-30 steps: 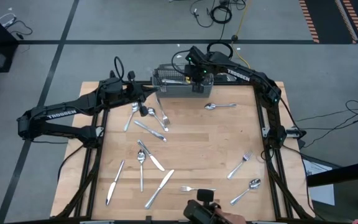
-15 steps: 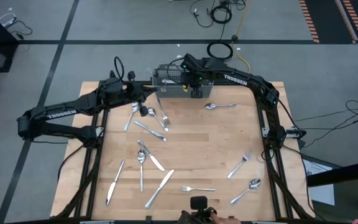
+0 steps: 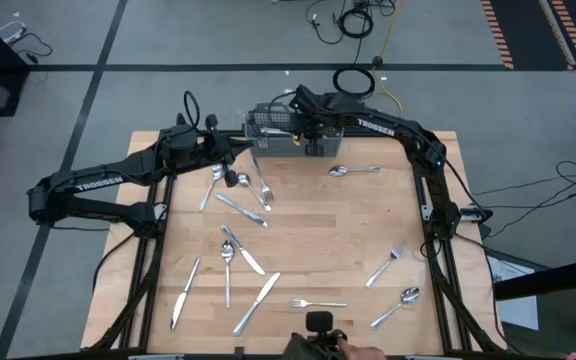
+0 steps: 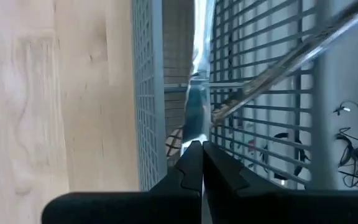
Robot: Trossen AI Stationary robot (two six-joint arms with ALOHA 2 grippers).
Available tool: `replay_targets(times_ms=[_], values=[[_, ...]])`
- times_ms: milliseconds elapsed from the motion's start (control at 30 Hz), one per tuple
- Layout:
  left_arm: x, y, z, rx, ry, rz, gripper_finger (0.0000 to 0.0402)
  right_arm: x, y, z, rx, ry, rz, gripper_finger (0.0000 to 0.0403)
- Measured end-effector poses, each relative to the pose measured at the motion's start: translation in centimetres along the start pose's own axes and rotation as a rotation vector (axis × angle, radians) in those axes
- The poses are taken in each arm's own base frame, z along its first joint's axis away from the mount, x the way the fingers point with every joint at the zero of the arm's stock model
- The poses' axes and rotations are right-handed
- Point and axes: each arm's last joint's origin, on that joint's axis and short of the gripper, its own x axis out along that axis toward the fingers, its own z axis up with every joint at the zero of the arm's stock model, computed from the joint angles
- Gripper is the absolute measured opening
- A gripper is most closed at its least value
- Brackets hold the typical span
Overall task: Sort silverware
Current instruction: Put the silver table knife into the silverware organizer
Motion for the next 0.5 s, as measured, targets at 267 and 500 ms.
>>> replay_targets(times_ms=[267, 500], values=[[0.0, 0.0, 0.0, 0.0, 0.0, 0.0, 0.0008, 1.6, 0.2, 0.0, -0.004, 0.026, 0.017, 0.0], [0.0, 0.0, 0.0, 0.0, 0.001, 0.0, 0.0008, 1.6, 0.0, -0.3, 0.004, 0.027, 0.04, 0.0]])
